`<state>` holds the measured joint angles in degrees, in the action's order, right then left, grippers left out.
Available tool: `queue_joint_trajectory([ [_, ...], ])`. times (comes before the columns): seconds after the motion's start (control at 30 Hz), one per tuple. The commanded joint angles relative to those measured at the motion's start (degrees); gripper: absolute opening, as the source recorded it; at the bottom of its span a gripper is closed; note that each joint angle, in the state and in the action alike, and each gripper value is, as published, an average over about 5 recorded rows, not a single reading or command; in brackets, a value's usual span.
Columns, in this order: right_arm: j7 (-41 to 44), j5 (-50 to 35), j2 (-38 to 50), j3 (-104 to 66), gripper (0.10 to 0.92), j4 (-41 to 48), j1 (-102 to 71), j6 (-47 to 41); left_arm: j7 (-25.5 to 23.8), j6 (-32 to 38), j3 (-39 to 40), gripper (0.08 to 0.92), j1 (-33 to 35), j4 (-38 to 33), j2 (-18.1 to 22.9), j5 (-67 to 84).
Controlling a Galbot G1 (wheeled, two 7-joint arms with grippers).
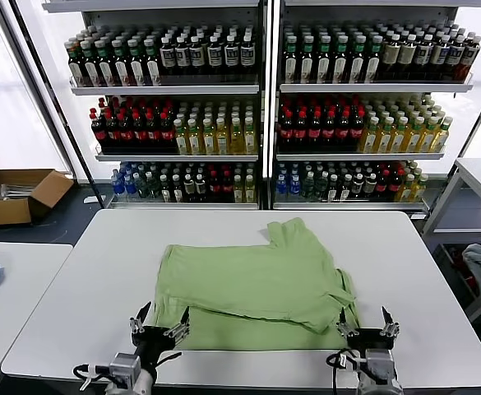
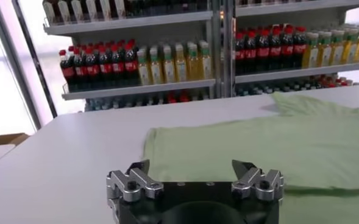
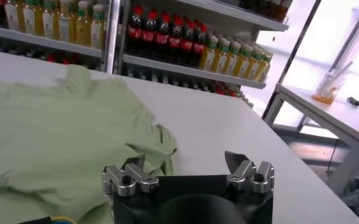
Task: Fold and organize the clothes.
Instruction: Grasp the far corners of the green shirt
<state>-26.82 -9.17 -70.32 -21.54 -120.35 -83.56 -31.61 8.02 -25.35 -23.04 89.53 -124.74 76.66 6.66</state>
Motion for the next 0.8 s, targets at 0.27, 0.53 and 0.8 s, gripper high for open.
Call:
queue_joint_trajectory([
  [0.27, 1.0, -0.5, -1.4, 2.7, 0.823, 17.3, 18.6, -1.7, -1.1, -1.8, 1.5, 0.823, -18.2, 13.9, -1.3, 3.7],
  [0.53, 1.0, -2.4, -4.4, 4.3, 0.823, 22.6, 31.1, -1.6, -2.1, -1.7, 2.7, 0.823, -24.6, 17.9, -3.3, 5.6],
  [0.8, 2.9, -10.9, -6.4, 5.8, 0.823, 30.7, 41.9, -1.5, -3.4, -0.6, 4.8, 0.823, -33.7, 26.3, -6.3, 9.4],
])
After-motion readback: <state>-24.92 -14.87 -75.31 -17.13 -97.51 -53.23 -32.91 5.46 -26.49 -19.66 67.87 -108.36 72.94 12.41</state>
